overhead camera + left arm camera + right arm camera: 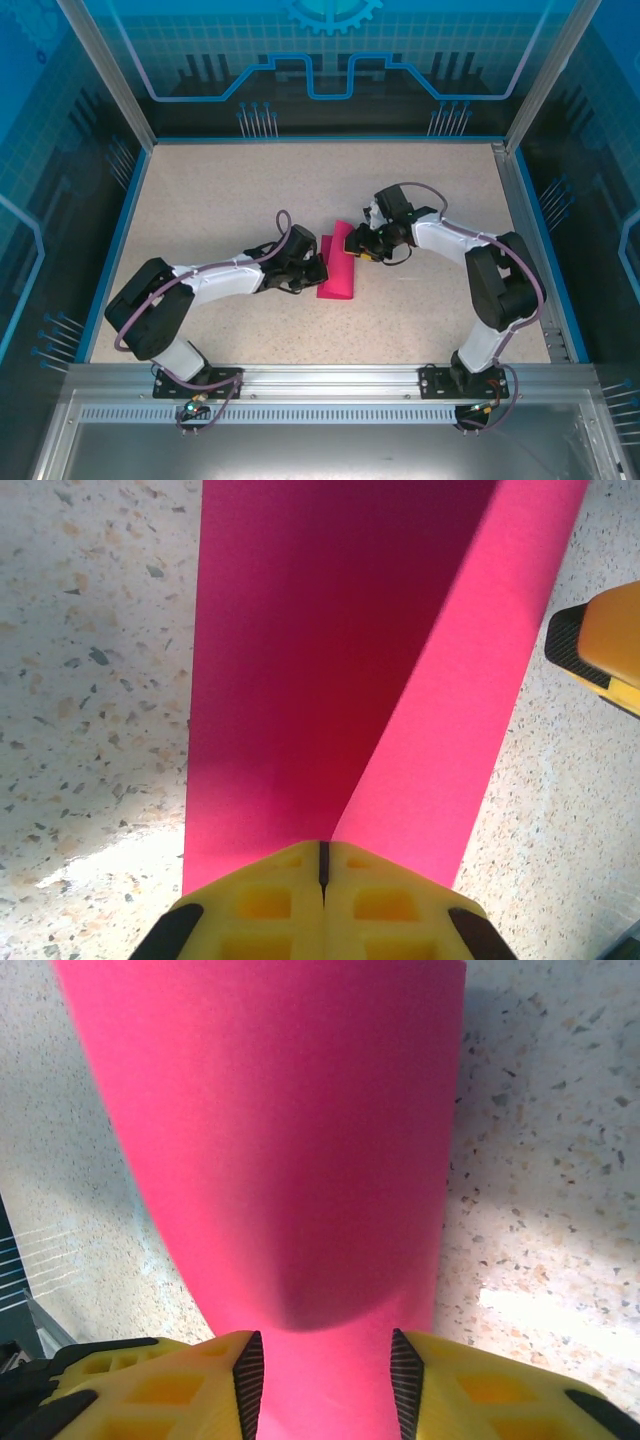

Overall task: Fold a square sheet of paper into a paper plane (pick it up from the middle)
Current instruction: First fold in half a square sheet of paper at the center of the table.

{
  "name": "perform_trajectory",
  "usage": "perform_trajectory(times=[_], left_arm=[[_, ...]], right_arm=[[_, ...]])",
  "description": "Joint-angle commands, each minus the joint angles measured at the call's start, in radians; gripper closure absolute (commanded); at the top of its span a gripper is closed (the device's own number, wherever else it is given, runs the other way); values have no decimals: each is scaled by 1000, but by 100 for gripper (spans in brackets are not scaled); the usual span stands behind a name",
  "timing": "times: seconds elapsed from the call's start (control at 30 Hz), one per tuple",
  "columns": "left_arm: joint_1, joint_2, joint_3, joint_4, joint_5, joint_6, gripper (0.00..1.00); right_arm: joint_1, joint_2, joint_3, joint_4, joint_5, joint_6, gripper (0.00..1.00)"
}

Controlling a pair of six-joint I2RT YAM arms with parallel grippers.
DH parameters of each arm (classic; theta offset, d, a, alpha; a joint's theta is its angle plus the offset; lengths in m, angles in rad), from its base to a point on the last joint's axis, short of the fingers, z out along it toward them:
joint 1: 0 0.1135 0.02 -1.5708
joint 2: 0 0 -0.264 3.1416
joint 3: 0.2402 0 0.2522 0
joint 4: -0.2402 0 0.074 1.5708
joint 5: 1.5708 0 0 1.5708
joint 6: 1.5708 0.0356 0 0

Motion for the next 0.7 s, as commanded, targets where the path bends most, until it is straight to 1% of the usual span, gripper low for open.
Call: perform_trajectory(times=[0.0,0.1,0.13,0.2,0.23,0.3,0.33,0.4,0.47,0.57,0.63,0.67], left_arm=[[9,-18,-7,9,23,-15,96],[8,-17,-6,10,27,-16,94],[9,-18,-4,12,28,-17,91],[11,-20,1,11,33,-13,82],[16,-24,3,12,40,-11,76],[31,-32,0,26,58,-13,66],[42,-35,-3,34,76,-14,58],[67,-39,-9,66,123,-12,53],[95,-39,-12,97,175,-15,47],[126,-22,-12,141,241,-24,42],[155,6,-7,182,304,-34,39],[167,21,-2,194,329,-39,39]], right_arm=[[-7,12,10,-33,18,-18,58],[2,34,21,-22,0,-23,58],[8,46,34,-27,-7,-31,58],[20,60,51,-50,24,-37,59],[23,62,54,-52,31,-38,59],[23,72,55,-45,19,-40,59],[23,78,56,-44,12,-41,60],[24,81,55,-40,6,-41,60],[23,79,53,-40,4,-43,60],[26,78,53,-42,-1,-46,60],[25,77,53,-45,-2,-48,60],[26,77,52,-43,-4,-47,60]])
